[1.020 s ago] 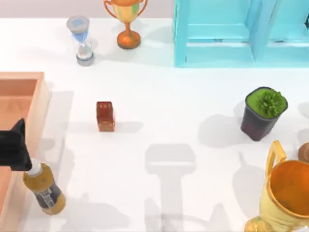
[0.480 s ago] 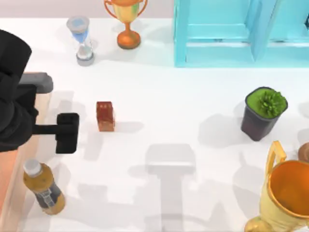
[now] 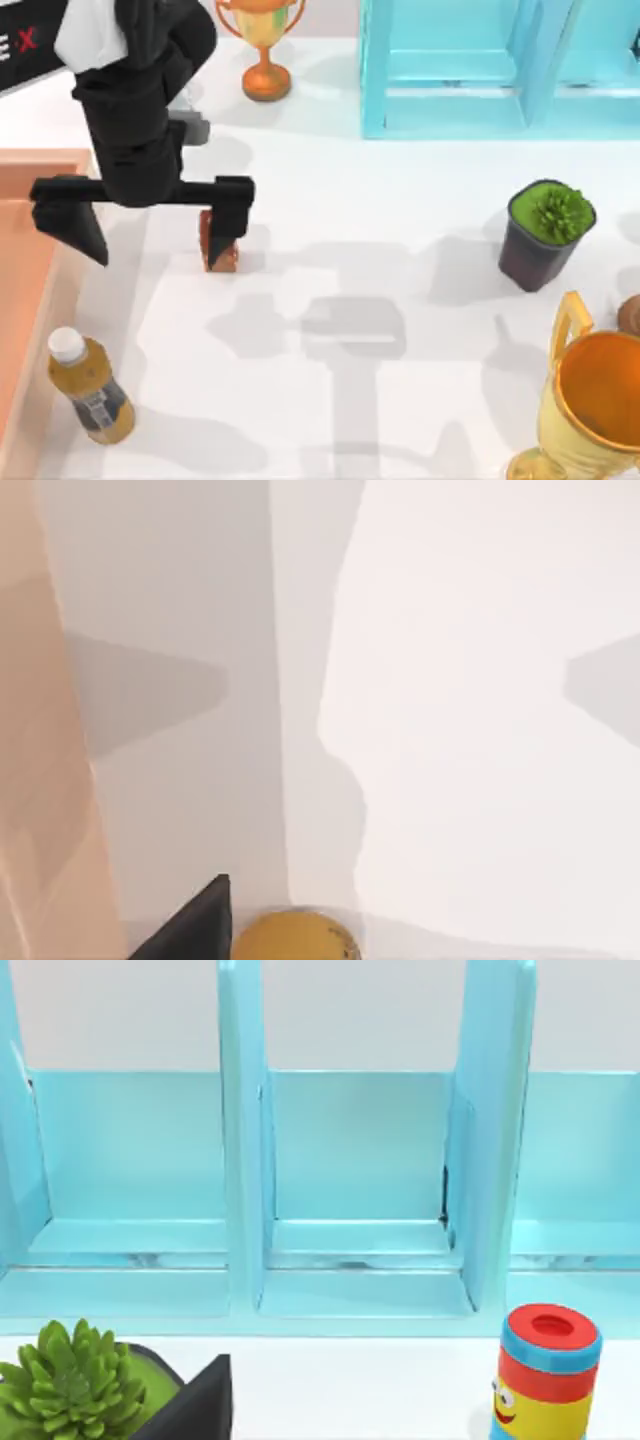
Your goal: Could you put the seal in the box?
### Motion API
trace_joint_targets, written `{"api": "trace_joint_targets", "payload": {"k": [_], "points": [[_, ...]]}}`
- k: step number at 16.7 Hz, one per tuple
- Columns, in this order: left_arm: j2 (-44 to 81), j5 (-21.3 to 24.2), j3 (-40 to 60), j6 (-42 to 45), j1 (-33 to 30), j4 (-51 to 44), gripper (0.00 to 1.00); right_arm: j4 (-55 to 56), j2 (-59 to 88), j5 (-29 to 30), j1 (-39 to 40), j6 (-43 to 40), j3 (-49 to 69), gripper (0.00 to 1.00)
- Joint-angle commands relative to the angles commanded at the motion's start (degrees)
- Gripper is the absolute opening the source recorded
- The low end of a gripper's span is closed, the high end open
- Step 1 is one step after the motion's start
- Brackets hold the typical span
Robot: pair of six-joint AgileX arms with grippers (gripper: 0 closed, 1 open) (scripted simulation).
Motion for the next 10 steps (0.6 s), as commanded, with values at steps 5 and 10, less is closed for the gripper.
{"api": "trace_joint_targets", "payload": {"k": [5, 10], "points": [[10.3, -0.2, 17.6, -2.2, -1.5, -3.8, 1.00, 0.0, 0.0, 0.0, 0.0, 0.0, 0.0, 1.00], [12.2, -0.2, 21.8, -2.8, -1.8, -4.0, 1.00, 0.0, 0.0, 0.0, 0.0, 0.0, 0.0, 1.00]]}}
